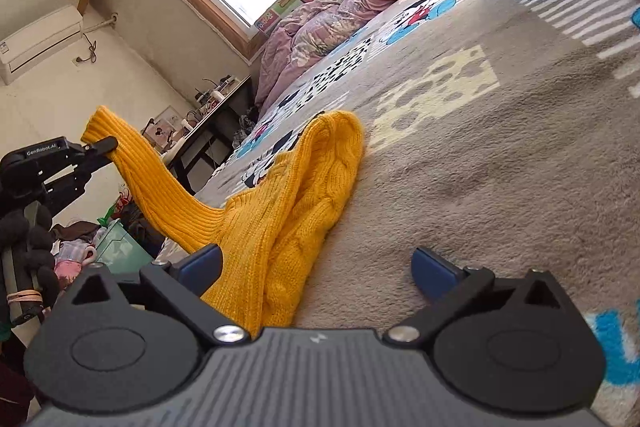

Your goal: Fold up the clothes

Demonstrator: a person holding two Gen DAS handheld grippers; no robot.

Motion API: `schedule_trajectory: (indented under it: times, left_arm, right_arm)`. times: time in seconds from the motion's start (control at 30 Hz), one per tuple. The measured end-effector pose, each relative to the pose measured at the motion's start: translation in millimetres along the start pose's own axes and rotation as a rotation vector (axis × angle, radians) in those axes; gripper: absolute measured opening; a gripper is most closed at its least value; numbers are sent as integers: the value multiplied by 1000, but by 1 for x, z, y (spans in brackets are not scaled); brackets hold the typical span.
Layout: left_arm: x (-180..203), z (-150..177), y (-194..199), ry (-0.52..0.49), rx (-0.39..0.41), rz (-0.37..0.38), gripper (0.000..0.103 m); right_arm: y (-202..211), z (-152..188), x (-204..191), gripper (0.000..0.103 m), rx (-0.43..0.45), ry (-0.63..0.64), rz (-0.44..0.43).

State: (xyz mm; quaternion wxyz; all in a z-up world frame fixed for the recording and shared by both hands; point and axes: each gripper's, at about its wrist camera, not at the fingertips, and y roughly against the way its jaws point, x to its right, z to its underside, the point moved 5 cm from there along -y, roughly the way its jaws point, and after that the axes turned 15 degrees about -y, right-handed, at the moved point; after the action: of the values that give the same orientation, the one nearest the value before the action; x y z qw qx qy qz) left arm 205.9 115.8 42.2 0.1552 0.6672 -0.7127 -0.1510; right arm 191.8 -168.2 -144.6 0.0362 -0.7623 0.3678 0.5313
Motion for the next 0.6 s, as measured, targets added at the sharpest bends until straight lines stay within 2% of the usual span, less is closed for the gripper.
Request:
schedule_trajectory:
  times: [0.1,0.2,0.3,0.37,0.47,0.53,0.6]
  left_arm:
    - [44,-6,-24,-81,-39,45,11]
    - [81,-5,-47,-133,-76,80,11]
    - [114,2,-70,-175,-117,95,11]
    - [133,9,-84,-197,-144,102,11]
    - [157,20,-105,-190,-188,125,11]
    - [167,28,-119,-193,-209,122,11]
    - [181,37,-132,-225,-222,150,12]
  right_arm:
    - [3,0,-5,92,2,20,-17]
    - [8,-4,-4,92,18,9,-27]
    - [16,-15,6,92,55,-65,-33]
    - [23,-24,22,92,86,-167,-34]
    - [33,-36,47,84,121,-327,-75]
    - [37,-40,52,84,138,-349,-82]
    - [39,-42,55,84,147,-349,-80]
